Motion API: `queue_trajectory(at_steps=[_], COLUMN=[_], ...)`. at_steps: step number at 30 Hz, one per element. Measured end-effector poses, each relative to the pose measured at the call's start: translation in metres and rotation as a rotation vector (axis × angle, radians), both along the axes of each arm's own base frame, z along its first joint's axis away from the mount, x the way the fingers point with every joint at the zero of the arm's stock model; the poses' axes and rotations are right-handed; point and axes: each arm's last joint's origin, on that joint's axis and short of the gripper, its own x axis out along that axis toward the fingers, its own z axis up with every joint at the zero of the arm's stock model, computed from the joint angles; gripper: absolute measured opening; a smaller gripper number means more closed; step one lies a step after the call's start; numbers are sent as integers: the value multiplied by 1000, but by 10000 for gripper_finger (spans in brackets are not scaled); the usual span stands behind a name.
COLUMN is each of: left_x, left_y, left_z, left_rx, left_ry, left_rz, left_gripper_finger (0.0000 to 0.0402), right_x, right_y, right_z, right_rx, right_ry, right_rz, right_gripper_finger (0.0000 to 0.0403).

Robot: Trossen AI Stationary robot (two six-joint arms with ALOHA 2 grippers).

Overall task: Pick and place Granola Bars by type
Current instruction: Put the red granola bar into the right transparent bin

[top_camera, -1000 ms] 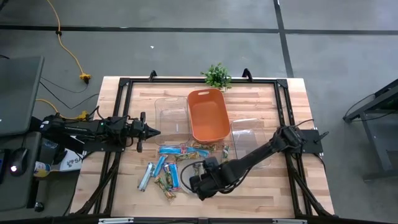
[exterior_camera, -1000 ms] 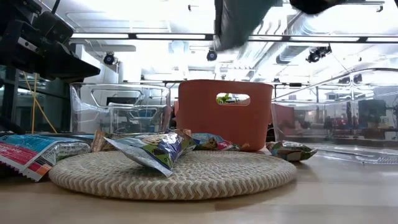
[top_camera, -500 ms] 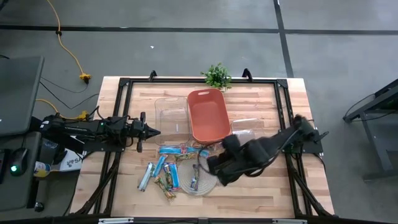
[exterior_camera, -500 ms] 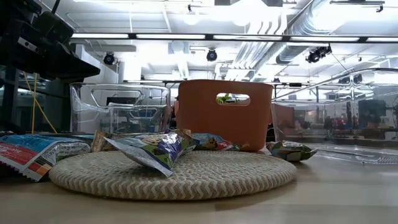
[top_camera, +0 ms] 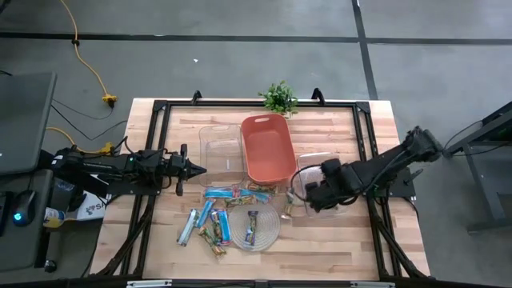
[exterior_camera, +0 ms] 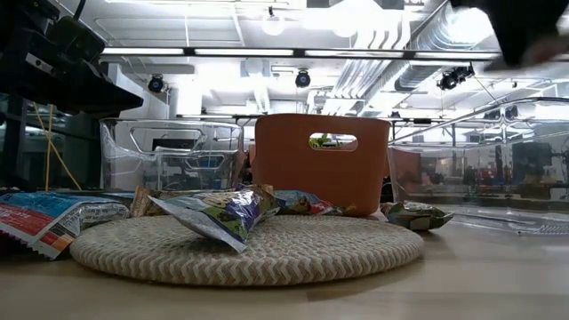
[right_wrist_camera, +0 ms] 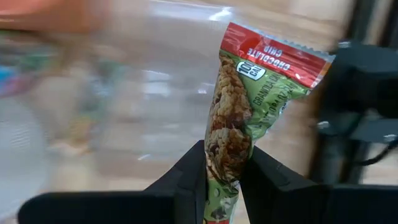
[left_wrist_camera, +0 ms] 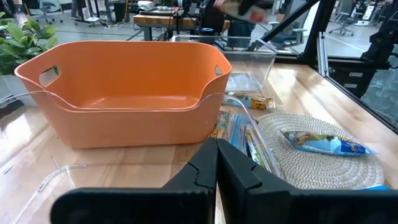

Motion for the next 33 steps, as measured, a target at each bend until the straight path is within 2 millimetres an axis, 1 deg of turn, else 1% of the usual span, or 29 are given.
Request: queue_trajectory(at_steps=[4,6,12,16,20,24,27,33], left_x=[0,0,0,0,0,0,0,0], left_y=[0,0,0,0,0,0,0,0], left_z=[0,0,0,0,0,0,0,0], left_rx=[0,0,0,0,0,0,0,0], left_ry=[0,0,0,0,0,0,0,0], left_rz=[0,0,0,0,0,0,0,0], left_gripper_finger=[1,1,1,1,1,1,1,1], right_x=[-13,-15,-7,-6,-7,-7,-6,-3], right_y=[-17,-24,-37,-46,-51,-53,-54,-53], right_z=[-28,-42,-80,-97,-106,-108,-108,-107], right_rx=[4,19,74,112,155,190,199,215], right_ry=[35,27,-55,-76,-78,-75,-89,-116], right_rz=[46,93,248,267,248,271,278,299], right_gripper_finger=[67,67,67,67,67,72,89,141])
